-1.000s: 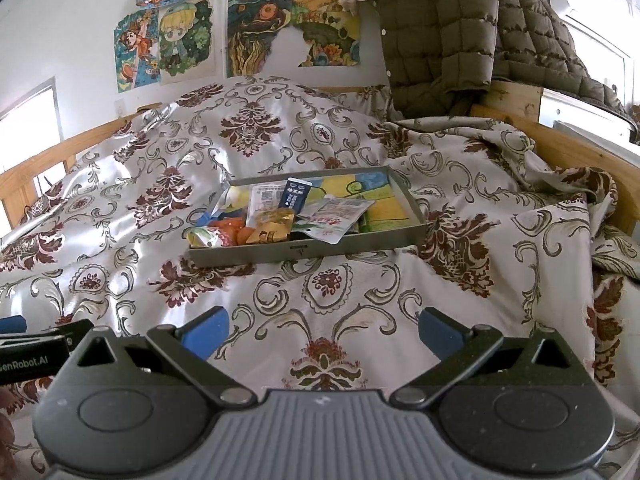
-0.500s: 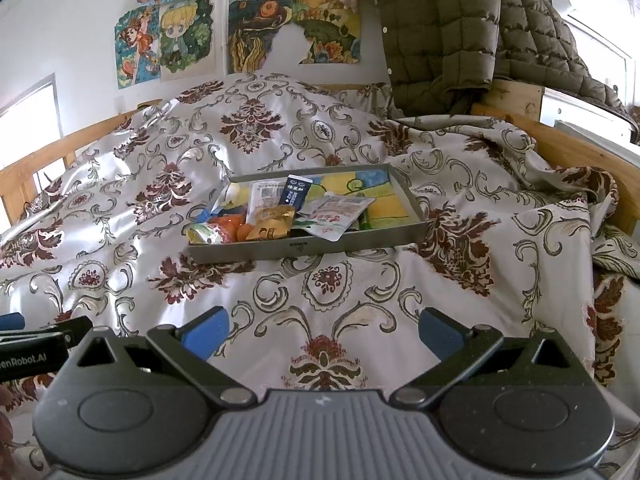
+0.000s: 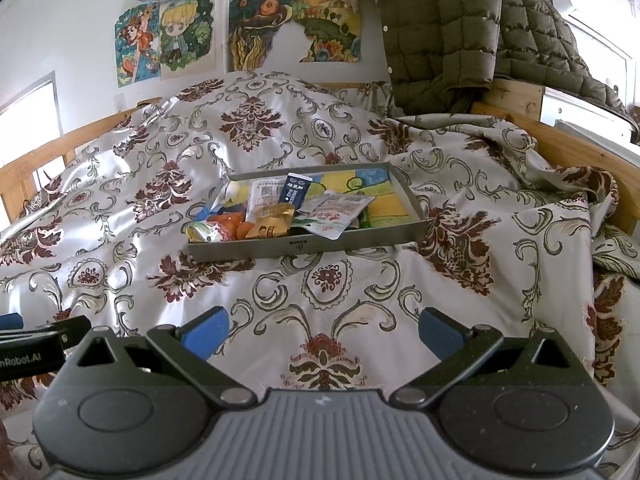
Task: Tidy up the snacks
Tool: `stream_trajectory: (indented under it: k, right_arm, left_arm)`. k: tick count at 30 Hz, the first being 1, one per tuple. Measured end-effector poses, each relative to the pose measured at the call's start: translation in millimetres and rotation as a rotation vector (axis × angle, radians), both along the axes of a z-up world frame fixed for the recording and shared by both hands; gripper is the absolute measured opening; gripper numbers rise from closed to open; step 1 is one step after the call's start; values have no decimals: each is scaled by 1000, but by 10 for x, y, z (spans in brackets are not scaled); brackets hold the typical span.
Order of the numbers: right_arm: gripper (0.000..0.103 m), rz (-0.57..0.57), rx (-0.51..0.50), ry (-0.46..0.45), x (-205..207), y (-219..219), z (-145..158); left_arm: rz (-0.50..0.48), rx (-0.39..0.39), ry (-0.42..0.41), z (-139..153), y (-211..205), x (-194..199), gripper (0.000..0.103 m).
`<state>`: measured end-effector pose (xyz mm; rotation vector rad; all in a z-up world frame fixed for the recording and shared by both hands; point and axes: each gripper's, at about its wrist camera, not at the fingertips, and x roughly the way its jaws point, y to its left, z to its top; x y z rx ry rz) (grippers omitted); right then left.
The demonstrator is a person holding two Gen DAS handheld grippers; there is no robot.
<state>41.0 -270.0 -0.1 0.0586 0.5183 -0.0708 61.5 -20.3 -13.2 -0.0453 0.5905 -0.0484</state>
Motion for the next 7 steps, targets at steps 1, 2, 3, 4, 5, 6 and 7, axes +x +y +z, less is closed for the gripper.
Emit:
stream_trajectory:
  k: [1,2,3,4,5,6,7]
  right_arm:
    - [103,0,0,0,-1,0,-1]
    - [103,0,0,0,0,0,1]
    - [103,0,0,0,0,0,2]
    - [103,1,-1,1,-3,-5,-8]
    - [103,1,-2,1,-8,-8,-12]
    - [103,1,-1,1,-4,-5,-8]
    - [103,0,-2,2,-5,-6,-9]
  left_arm:
    - [-5,0,4,-6,-2,4,102]
    - [-9,-1,4,-7,-17,3,102]
    - [-10,-1,1,-8,-32,-4,102]
    - [-11,0,-4,-7,-27,-11,102]
    - [-14,1,-7,-4,-31,-16,102]
    - [-15,1,-9,-2,-40,-21,102]
    - [-18,1,-9,0,-45,-23,102]
